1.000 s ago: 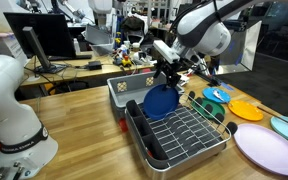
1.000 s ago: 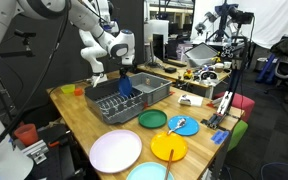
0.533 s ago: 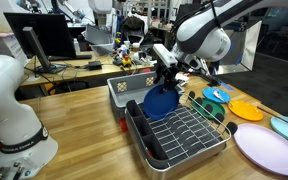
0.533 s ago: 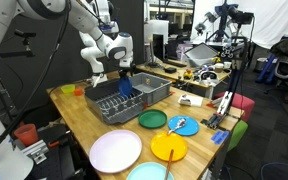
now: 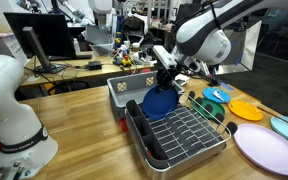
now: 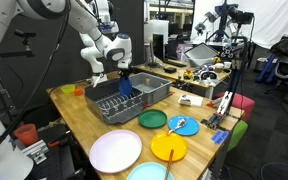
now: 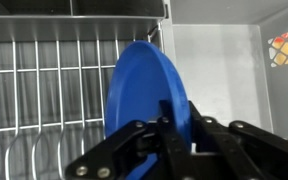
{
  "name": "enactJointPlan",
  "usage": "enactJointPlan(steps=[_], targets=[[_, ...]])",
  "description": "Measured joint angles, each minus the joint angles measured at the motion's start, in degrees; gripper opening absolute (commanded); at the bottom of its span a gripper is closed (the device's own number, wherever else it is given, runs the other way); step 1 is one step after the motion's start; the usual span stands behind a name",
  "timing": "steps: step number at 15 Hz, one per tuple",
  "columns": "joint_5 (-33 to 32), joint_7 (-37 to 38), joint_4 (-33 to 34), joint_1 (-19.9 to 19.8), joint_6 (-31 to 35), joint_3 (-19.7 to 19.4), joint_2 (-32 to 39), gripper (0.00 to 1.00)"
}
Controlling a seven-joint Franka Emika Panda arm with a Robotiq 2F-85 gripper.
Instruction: Remove the blue plate from the rack and put it on the purple one
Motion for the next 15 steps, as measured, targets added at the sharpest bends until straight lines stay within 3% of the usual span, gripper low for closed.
enactJointPlan(steps=[9, 15], targets=[[0.26, 0.0, -0.73, 0.0, 1.37, 1.06, -1.75, 0.05], [0.73, 0.1, -4.55, -0.39, 7.61, 0.77, -7.1, 0.05]])
